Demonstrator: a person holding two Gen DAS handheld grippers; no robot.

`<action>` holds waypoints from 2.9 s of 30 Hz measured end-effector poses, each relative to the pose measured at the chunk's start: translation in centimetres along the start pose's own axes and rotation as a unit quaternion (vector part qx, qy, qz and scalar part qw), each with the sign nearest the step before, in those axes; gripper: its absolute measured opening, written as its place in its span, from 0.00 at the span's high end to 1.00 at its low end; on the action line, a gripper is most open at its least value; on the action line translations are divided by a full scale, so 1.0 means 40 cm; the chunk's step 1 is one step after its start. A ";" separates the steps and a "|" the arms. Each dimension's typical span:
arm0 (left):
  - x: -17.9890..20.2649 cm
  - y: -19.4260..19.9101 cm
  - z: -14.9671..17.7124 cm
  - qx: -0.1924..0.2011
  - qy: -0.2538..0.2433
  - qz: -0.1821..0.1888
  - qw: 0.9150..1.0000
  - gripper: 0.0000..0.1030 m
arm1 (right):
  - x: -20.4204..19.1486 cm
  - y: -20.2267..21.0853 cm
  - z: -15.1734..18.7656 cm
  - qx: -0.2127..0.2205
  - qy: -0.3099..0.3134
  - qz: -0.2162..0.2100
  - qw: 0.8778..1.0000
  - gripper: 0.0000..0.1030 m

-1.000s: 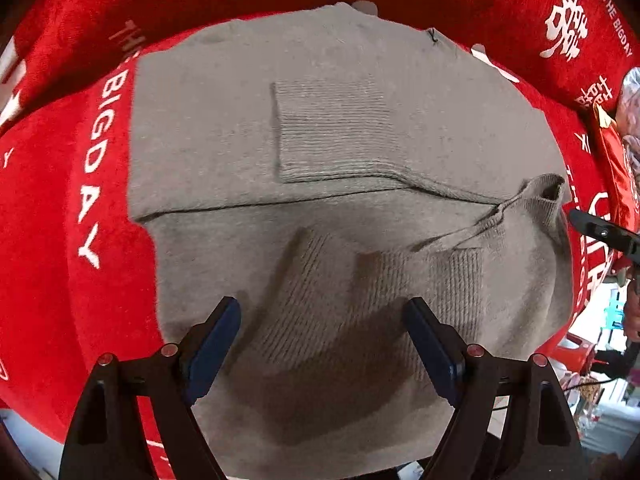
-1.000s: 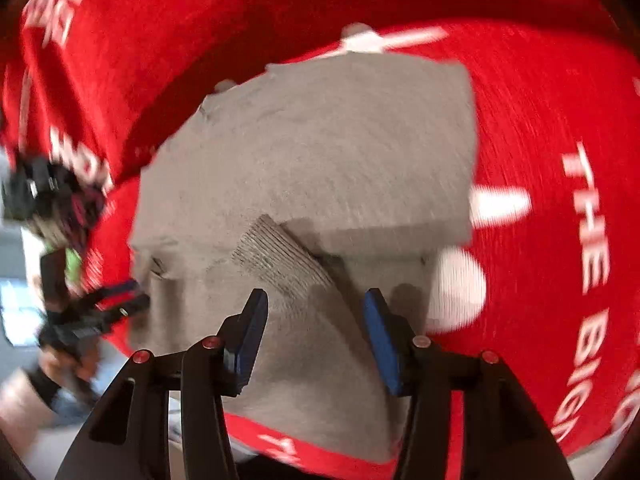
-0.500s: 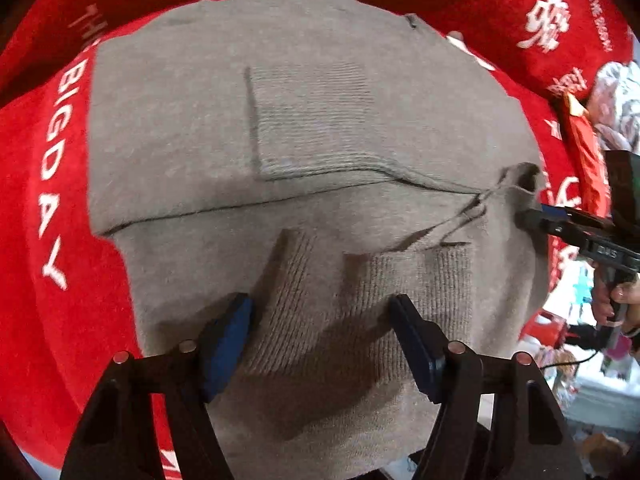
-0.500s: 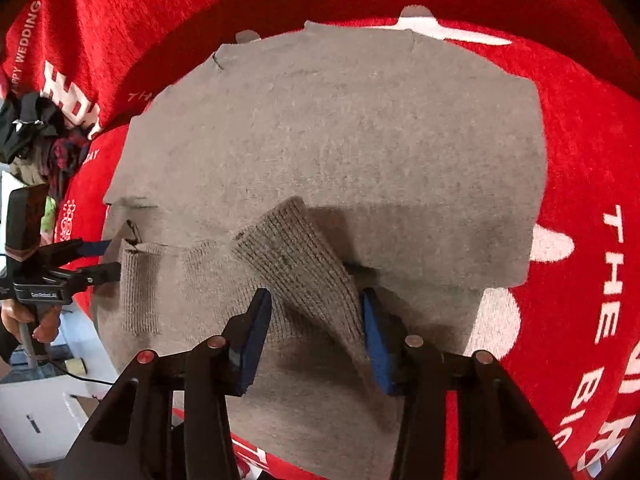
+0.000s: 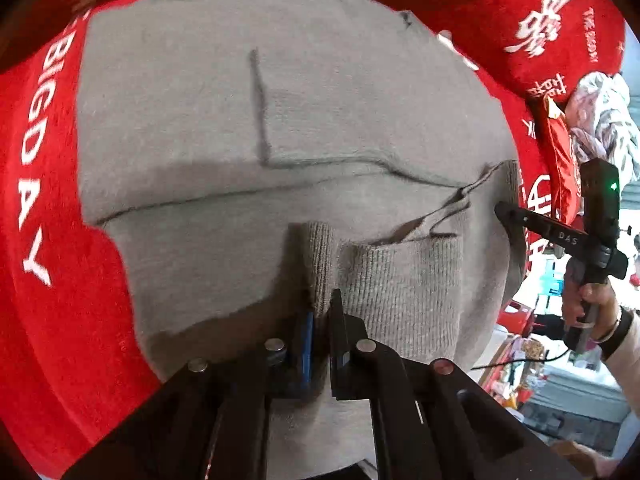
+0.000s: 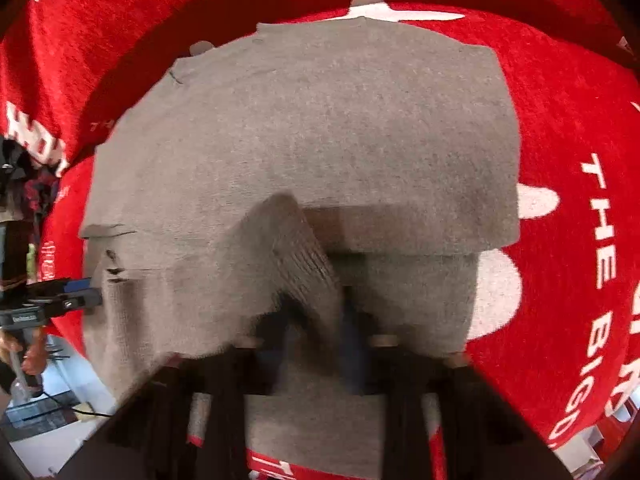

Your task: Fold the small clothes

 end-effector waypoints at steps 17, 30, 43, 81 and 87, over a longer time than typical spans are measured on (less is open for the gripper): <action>0.062 0.355 -0.189 0.225 -0.023 -0.042 0.973 0.93 | -0.073 0.304 -0.172 0.158 0.041 0.000 0.987 0.94; -0.097 0.068 -0.415 0.192 0.004 -0.177 0.965 0.93 | 0.015 -0.057 -0.384 0.102 -0.008 0.041 0.994 0.94; -0.170 0.195 -0.389 0.219 0.063 -0.263 0.938 0.68 | 0.096 -0.008 -0.370 0.116 -0.059 0.083 0.988 0.90; -0.117 0.179 0.025 0.126 0.090 -0.214 0.964 0.24 | 0.174 0.064 0.052 0.002 -0.125 -0.023 0.992 0.95; -0.150 0.174 0.027 0.106 0.104 -0.233 0.961 0.24 | 0.206 0.046 0.092 -0.014 -0.129 0.028 0.991 0.95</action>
Point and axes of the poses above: each gripper's, at about its wrist camera, not at the fingertips, and y roughly against the way its jaws point, x to its right, z to its underside, the point moved 2 cm from there along -y, roughly the way its jaws point, and after that the axes turned 5 degrees about x, right-handed, at the moved point
